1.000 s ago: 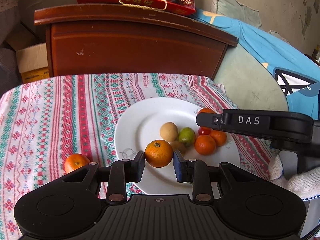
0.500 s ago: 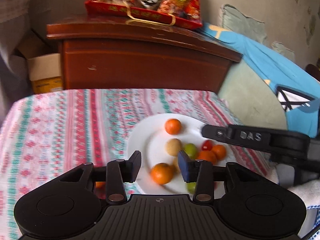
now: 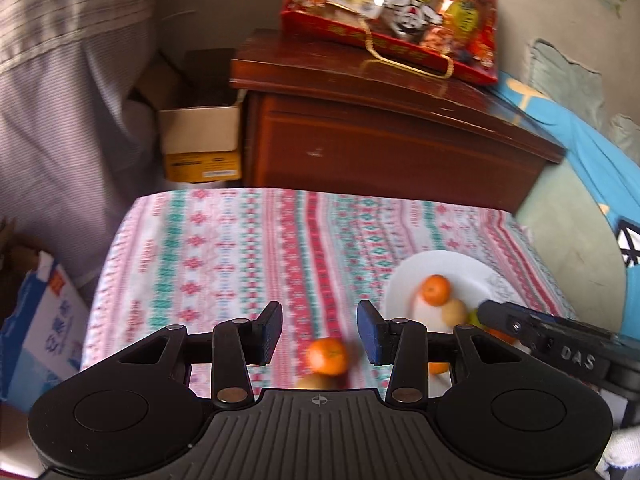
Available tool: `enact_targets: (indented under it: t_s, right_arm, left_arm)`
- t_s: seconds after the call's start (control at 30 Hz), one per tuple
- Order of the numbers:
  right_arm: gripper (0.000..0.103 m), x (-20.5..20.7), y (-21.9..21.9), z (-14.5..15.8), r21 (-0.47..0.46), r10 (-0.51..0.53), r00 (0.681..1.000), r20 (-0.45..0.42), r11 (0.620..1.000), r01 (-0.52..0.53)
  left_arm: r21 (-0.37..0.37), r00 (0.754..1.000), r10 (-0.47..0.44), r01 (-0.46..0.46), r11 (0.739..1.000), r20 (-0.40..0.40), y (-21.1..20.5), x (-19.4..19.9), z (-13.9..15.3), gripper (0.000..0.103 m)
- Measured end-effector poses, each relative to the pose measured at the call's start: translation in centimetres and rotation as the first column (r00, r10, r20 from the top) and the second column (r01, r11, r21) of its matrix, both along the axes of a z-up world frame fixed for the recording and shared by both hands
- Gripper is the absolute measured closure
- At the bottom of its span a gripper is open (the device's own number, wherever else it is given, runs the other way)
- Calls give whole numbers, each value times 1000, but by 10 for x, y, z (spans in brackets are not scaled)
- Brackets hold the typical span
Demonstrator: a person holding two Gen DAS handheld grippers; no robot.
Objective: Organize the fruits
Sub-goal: 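Move both grippers back to the last tangerine and kiwi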
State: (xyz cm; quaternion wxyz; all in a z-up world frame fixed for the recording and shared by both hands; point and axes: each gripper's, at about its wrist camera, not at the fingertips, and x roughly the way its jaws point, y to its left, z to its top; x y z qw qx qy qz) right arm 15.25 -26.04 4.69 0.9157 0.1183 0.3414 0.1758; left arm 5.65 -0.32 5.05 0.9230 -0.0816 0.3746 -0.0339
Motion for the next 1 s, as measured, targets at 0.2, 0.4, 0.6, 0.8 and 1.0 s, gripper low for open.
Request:
enact_targets:
  t_s: [0.2,0.4,0.6,0.8,1.0]
  right_arm:
    - [68,-10,23,-1,-17,85,996,6,996,-84]
    - [68,-22,54,-11,-52,193,981,-6,980,-193]
    - [68,-28,78,-28,-52,239,970,-40,969,-241]
    - [68,-26,91,-39,-52,250,966,-57,966,-253]
    - [68,-22,101,-44,-58,262,963,-58,962,-265]
  left_arm:
    - [17,999,43,-43,999,23,19,-8,1,62]
    - [-18,997,79,-79,997,-12,32,-7,-9,62]
    - [-23,994,107,-107,994,-9,37,-7,-9,62]
    - [-36,992,123,-124,992,-25,40,-4,-13,62]
    - [-40,991,133,-133,990,-20,42,-3,-12,62]
